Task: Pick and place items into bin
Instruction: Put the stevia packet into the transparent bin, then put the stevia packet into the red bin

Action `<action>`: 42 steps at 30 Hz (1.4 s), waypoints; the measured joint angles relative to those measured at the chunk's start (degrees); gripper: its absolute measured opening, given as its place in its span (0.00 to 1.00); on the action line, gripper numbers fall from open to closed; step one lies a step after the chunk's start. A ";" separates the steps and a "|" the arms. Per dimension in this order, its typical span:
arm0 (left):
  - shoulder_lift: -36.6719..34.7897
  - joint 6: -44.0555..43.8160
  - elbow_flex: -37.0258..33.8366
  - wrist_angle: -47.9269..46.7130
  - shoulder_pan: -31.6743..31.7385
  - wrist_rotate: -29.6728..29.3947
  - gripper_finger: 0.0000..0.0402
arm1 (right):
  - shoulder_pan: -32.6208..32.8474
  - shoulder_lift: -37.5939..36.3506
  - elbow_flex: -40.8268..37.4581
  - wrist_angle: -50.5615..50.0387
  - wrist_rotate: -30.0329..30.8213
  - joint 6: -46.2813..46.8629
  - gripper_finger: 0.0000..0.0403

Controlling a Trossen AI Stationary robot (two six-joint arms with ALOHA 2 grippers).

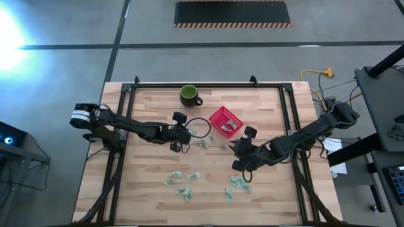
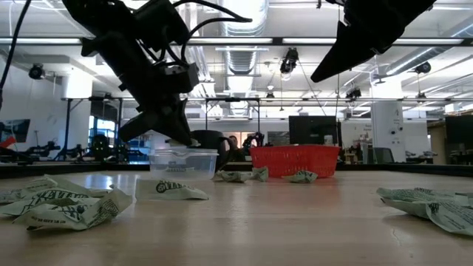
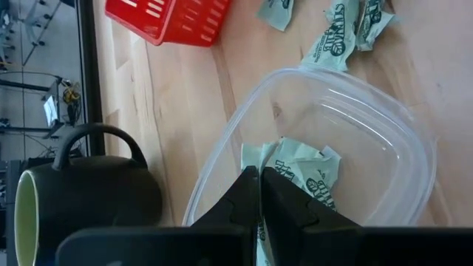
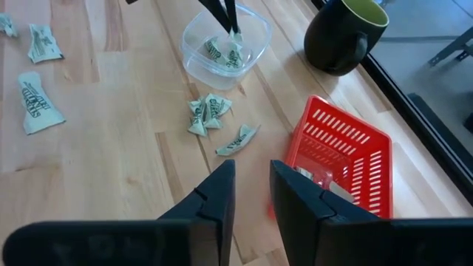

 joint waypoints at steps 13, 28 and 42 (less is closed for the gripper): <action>0.00 -0.12 0.00 -0.04 0.00 0.04 0.08 | 0.00 0.00 0.00 0.00 0.00 0.02 0.19; -3.58 -2.70 0.22 -4.14 -1.56 -5.34 0.20 | 0.00 0.00 -4.16 10.75 -11.87 -6.15 0.17; -19.26 -18.98 0.07 -21.46 -10.93 -8.90 0.20 | 0.92 6.33 -8.73 21.70 -19.60 -10.66 0.16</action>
